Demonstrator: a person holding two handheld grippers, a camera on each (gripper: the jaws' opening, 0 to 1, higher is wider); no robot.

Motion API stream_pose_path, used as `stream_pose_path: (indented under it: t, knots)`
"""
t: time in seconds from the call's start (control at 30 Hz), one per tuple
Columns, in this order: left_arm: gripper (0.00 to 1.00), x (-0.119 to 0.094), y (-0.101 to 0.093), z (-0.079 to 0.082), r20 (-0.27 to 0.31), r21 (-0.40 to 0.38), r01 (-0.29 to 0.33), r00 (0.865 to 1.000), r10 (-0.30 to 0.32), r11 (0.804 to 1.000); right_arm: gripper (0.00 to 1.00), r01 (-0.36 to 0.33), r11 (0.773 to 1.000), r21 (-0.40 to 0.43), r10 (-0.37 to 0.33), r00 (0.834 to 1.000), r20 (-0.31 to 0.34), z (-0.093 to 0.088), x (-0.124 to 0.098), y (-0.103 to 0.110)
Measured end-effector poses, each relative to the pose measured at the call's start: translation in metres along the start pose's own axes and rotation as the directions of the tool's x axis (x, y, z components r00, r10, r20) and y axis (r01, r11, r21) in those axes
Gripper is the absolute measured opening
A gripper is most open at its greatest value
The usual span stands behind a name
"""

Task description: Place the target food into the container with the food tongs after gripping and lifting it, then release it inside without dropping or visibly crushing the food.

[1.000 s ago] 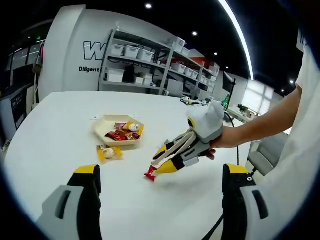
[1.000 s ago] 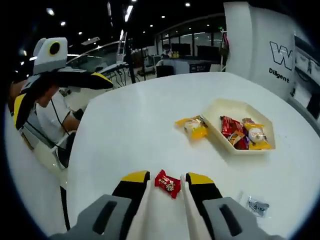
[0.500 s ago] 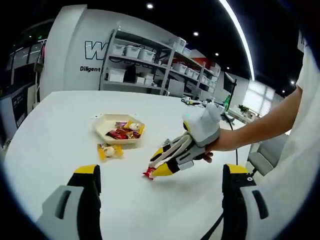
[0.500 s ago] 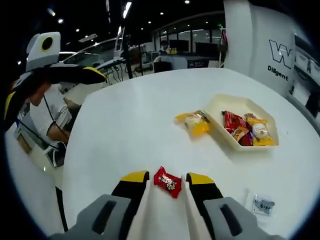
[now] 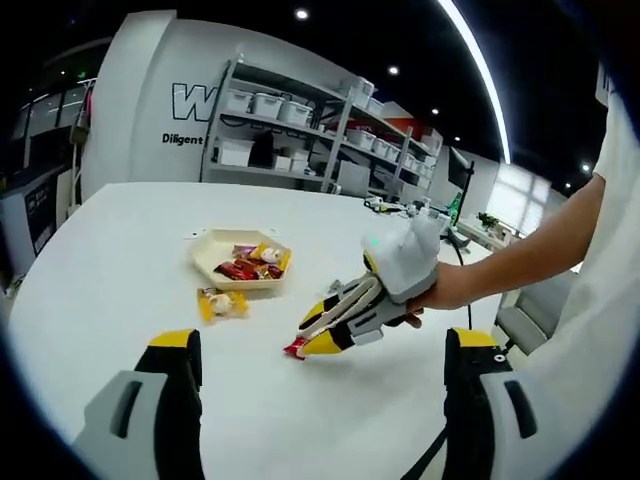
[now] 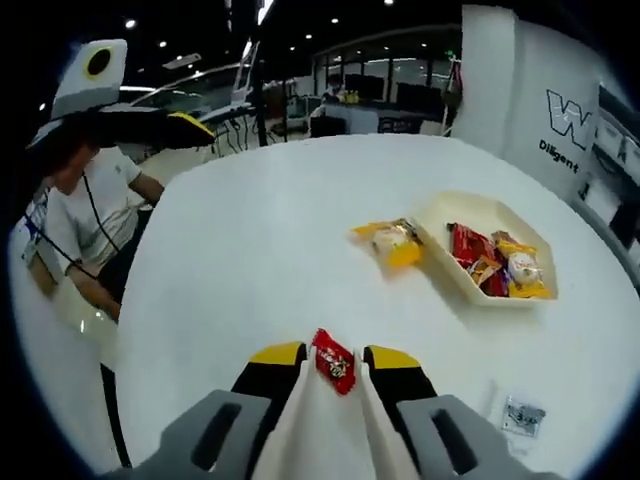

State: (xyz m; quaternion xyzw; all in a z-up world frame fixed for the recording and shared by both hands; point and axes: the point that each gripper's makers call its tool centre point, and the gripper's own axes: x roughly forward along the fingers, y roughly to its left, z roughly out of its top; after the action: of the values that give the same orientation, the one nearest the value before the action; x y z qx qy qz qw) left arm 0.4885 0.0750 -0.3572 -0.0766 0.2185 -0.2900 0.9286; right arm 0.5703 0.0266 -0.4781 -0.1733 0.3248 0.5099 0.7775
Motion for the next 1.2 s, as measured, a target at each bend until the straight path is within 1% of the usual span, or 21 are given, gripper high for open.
stream_pose_path:
  t: [0.07,0.13,0.23,0.3,0.4,0.43,0.57,0.6,0.7,0.77,0.8,0.83,0.9,0.93,1.0,1.03,1.07,1.13,1.17,1.2]
  knots:
    - [0.98,-0.001,0.000,-0.001,-0.001,0.002,-0.002,1.000,0.002,1.000,0.17,0.005,1.000,-0.002,-0.005,1.000,0.003,0.000,-0.001,-0.003]
    - [0.98,-0.003,0.001,0.000,0.004,-0.003,-0.004,1.000,0.004,1.000,0.18,-0.002,0.999,0.042,0.002,1.000,0.015,0.001,-0.003,-0.003]
    - [0.98,-0.005,0.001,-0.001,0.006,-0.001,-0.008,1.000,0.008,1.000,0.18,0.005,0.998,0.063,-0.007,1.000,0.030,0.002,-0.007,-0.009]
    - [0.98,-0.006,0.002,-0.001,0.007,-0.007,-0.009,1.000,0.009,1.000,0.18,0.010,0.997,0.077,-0.014,0.998,0.055,0.008,-0.013,-0.013]
    - [0.98,-0.008,0.003,-0.001,0.013,-0.013,-0.013,1.000,0.013,1.000,0.19,0.026,0.996,0.088,-0.034,0.996,0.088,0.021,-0.022,-0.024]
    - [0.98,-0.008,0.003,0.000,0.015,-0.013,-0.013,1.000,0.013,1.000,0.19,0.035,0.996,0.086,-0.044,0.993,0.107,0.028,-0.025,-0.030]
    - [0.98,-0.007,0.002,0.002,0.018,-0.008,-0.010,1.000,0.010,1.000,0.19,0.057,0.995,0.077,-0.068,0.987,0.146,0.051,-0.035,-0.048]
    - [0.98,-0.007,0.002,0.003,0.019,-0.008,-0.009,1.000,0.009,1.000,0.19,0.073,0.995,0.073,-0.084,0.983,0.161,0.060,-0.038,-0.056]
    - [0.98,-0.006,0.000,0.004,0.022,-0.006,-0.007,1.000,0.008,1.000,0.19,0.094,0.994,0.062,-0.104,0.977,0.187,0.081,-0.043,-0.072]
    - [0.98,-0.007,0.000,0.005,0.023,-0.003,-0.007,1.000,0.007,1.000,0.19,0.103,0.993,0.050,-0.111,0.975,0.194,0.090,-0.046,-0.079]
    - [0.98,-0.007,0.000,0.005,0.022,0.001,-0.009,1.000,0.009,1.000,0.19,0.121,0.992,0.039,-0.127,0.969,0.213,0.107,-0.050,-0.089]
    - [0.98,-0.008,0.000,0.005,0.021,0.002,-0.010,1.000,0.010,1.000,0.19,0.124,0.992,0.034,-0.129,0.968,0.216,0.111,-0.051,-0.091]
    - [0.98,-0.009,0.002,0.006,0.026,-0.002,-0.015,1.000,0.016,1.000,0.19,0.145,0.989,0.015,-0.144,0.962,0.230,0.127,-0.053,-0.103]
    - [0.98,-0.009,0.002,0.006,0.026,-0.003,-0.016,1.000,0.016,1.000,0.19,0.146,0.989,0.013,-0.145,0.962,0.231,0.130,-0.054,-0.105]
    - [0.98,-0.011,0.003,0.007,0.029,-0.002,-0.022,0.999,0.022,1.000,0.19,0.171,0.985,-0.009,-0.164,0.955,0.246,0.145,-0.057,-0.116]
    - [0.98,-0.011,0.003,0.007,0.031,-0.003,-0.024,0.999,0.024,1.000,0.19,0.176,0.984,-0.006,-0.169,0.954,0.247,0.155,-0.057,-0.124]
    - [0.98,-0.011,0.004,0.007,0.032,-0.004,-0.025,0.999,0.025,1.000,0.19,0.199,0.980,-0.024,-0.187,0.948,0.258,0.161,-0.059,-0.130]
    - [0.98,-0.012,0.004,0.008,0.034,-0.001,-0.028,0.999,0.028,1.000,0.19,0.184,0.983,-0.001,-0.178,0.949,0.261,0.170,-0.059,-0.133]
    - [0.98,-0.012,0.004,0.008,0.035,-0.003,-0.029,0.999,0.029,1.000,0.19,0.194,0.981,-0.012,-0.184,0.944,0.273,0.175,-0.061,-0.134]
    - [0.98,-0.012,0.004,0.009,0.037,-0.004,-0.030,0.999,0.030,1.000,0.20,0.200,0.980,-0.023,-0.186,0.943,0.275,0.179,-0.061,-0.135]
